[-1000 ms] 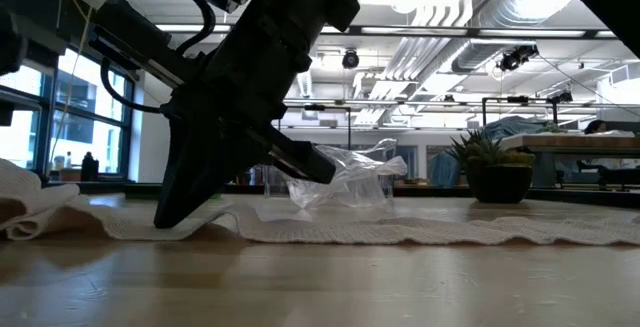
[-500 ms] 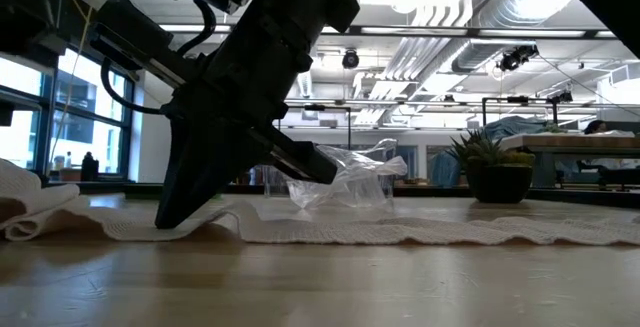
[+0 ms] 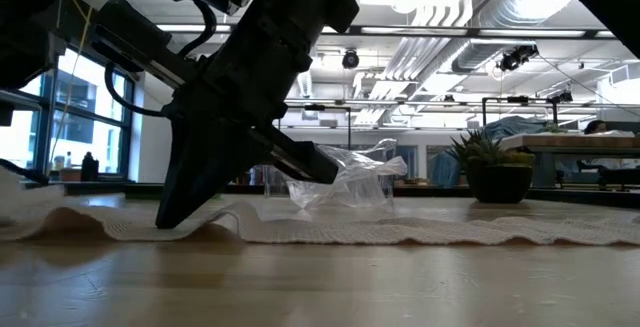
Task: Roll bandage
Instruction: Roll the bandage
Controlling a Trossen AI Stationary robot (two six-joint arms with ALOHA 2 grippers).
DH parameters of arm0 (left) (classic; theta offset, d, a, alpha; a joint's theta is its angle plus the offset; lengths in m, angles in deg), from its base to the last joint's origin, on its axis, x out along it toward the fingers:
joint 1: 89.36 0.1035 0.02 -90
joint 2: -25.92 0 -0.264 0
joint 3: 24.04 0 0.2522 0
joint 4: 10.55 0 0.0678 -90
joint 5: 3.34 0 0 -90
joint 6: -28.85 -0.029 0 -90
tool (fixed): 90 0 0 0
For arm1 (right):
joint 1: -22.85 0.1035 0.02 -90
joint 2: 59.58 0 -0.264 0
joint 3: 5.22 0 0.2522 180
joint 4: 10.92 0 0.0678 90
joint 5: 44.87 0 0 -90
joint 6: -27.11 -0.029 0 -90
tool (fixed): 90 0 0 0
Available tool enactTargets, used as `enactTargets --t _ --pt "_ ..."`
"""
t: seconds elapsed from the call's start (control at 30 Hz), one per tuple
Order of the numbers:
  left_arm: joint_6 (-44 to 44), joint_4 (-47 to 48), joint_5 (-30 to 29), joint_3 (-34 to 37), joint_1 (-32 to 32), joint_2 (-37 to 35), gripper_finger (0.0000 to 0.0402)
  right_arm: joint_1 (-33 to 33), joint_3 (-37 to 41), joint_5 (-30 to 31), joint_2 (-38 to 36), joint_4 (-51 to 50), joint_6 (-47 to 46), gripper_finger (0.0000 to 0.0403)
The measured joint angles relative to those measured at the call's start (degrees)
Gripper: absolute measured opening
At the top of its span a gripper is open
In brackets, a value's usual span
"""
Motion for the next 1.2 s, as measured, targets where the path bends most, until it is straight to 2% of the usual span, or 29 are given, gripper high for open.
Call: enactTargets --t 0.13,0.33,0.5,0.97,1.2 --pt "-0.08 8.32 4.57 -0.01 -1.61 -0.75 0.0000 0.00 0.00 0.00 0.00 -0.62 -1.62 0.0000" --pt "0.09 15.35 6.69 0.00 -3.13 -2.88 0.0000 0.27 0.00 -1.07 0.00 -2.47 -4.56 0.0000" --pt "0.01 15.77 5.52 0.00 -3.09 -4.08 0.0000 0.72 0.00 -1.05 0.00 -2.15 -5.16 0.0000" --pt "2.52 18.78 8.25 0.00 -4.80 -4.95 0.0000 0.90 -0.15 -2.23 -0.35 -8.41 -3.91 0.0000" --pt "3.34 20.15 5.46 0.00 -4.84 -8.79 0.0000 0.96 -0.07 -2.52 -0.66 -10.21 -2.52 0.0000"
